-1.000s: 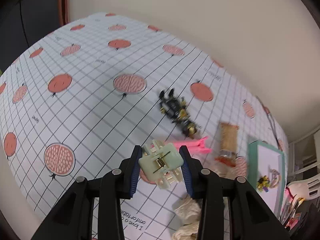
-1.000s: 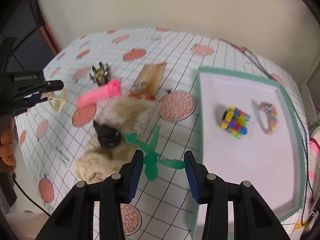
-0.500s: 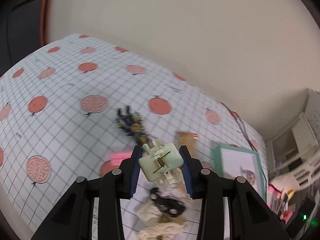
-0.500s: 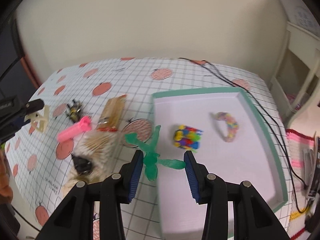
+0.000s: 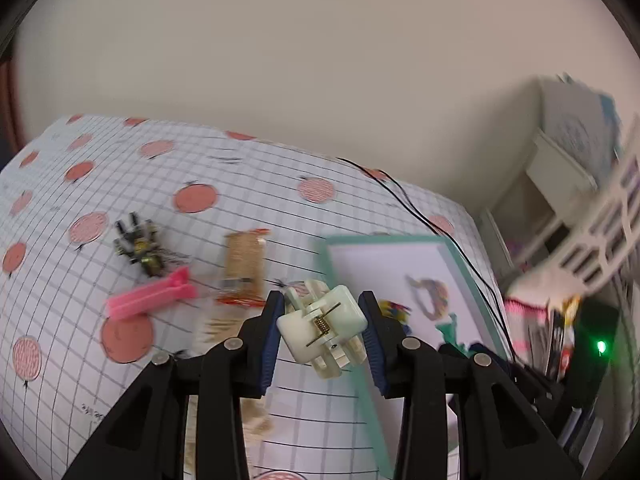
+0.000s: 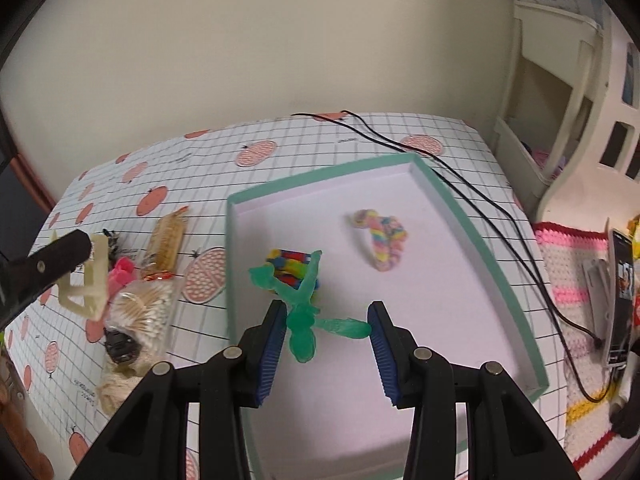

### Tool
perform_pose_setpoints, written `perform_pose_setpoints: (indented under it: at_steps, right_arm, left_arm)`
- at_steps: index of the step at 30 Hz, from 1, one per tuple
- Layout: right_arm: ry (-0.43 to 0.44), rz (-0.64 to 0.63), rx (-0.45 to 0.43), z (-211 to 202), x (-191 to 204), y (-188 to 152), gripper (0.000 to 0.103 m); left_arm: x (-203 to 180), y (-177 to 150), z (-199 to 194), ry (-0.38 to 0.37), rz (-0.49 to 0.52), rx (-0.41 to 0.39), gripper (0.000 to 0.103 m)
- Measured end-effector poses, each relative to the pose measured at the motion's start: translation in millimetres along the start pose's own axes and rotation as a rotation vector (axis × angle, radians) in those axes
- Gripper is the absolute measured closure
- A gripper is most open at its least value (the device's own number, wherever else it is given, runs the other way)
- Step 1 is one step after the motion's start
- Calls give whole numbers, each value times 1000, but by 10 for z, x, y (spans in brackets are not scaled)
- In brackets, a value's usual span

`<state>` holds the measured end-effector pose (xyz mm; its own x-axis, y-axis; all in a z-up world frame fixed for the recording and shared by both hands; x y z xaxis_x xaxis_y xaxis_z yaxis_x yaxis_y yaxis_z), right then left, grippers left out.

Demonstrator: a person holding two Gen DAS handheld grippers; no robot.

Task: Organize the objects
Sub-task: 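Carry the green figure and cream clip over the teal tray with both tools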

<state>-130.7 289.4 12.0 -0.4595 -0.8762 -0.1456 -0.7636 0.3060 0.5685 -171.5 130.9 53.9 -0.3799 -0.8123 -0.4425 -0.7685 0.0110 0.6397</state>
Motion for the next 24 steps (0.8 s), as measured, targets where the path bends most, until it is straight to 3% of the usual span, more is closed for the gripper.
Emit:
perform_pose_setpoints:
  at_steps: [10,24]
  right_arm:
    - [-86,55,65,212,-474,-164,58]
    - [-149,188,174,477,-1107,-452,58]
  left_arm:
    - [-581,-275,318,-64,86,77,63]
    - [-754,-661,714,-85,70,198,63]
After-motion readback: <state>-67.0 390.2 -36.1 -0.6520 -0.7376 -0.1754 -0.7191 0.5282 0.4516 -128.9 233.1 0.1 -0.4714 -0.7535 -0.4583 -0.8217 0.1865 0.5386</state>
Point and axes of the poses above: each gripper's, at about its wrist camera, not at the fingertips, and z roughly the way its jaws point, x to its left, y to its top, the point moved 10 cm from there along z, roughly the way its jaws point, and after that the axes turned 15 degrees about -y, right-handed, at the moved point
